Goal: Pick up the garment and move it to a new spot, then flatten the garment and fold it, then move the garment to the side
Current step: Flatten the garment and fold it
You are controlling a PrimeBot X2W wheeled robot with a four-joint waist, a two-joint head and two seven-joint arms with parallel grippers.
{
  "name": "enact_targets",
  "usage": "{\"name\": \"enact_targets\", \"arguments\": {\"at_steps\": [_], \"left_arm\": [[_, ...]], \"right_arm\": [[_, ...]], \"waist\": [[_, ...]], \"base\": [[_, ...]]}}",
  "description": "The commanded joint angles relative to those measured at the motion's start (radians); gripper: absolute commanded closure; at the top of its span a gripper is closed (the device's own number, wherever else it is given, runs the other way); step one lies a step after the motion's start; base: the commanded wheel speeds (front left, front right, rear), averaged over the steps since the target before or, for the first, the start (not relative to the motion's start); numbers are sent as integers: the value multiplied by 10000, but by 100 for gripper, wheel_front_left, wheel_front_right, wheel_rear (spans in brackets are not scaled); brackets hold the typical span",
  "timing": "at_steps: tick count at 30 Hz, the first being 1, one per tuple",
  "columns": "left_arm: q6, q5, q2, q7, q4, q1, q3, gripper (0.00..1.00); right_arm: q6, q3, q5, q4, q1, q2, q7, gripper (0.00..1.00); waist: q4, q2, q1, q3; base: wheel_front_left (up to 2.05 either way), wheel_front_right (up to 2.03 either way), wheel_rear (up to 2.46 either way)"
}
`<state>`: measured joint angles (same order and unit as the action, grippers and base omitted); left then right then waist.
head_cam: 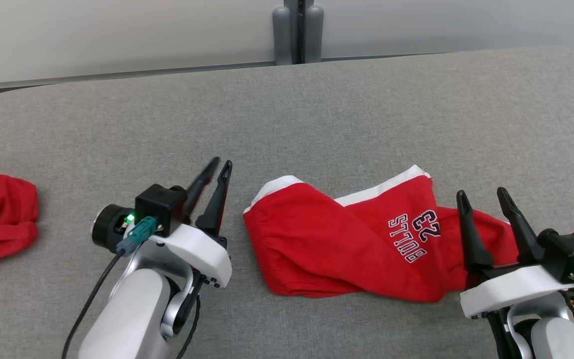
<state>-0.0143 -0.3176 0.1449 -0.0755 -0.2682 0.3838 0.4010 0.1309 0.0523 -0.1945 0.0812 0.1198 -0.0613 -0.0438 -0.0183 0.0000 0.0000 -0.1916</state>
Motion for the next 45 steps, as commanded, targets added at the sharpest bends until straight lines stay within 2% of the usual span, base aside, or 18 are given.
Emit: {"name": "enact_targets", "arguments": {"at_steps": [1, 7, 14, 26, 45], "left_arm": [[162, -59, 102, -222, 121, -191, -162, 0], [759, -260, 329, -1345, 583, -735, -1058, 0], [1052, -532, 758, -1706, 769, -1740, -1800, 0], [1026, -736, 1023, -1540, 1060, -3082, -1732, 0], [1141, -819, 1005, -1295, 1152, -3158, -1478, 0]], "right_arm": [[-3, -7, -7, -39, -86, -35, -10, 0], [-3, -81, 50, -141, -185, -92, 97, 0], [-3, -53, 98, -224, -453, -182, 331, 0], [-3, 15, 128, -390, -873, -249, 593, 0], [-3, -7, 56, -468, -991, -189, 744, 0]], "waist": [[81, 0, 0, 73], [313, 0, 0, 313], [539, 0, 0, 650], [550, 0, 0, 1040], [519, 0, 0, 1158]], "base": [[0, 0, 0], [0, 0, 0], [0, 0, 0], [0, 0, 0], [0, 0, 0]]}}
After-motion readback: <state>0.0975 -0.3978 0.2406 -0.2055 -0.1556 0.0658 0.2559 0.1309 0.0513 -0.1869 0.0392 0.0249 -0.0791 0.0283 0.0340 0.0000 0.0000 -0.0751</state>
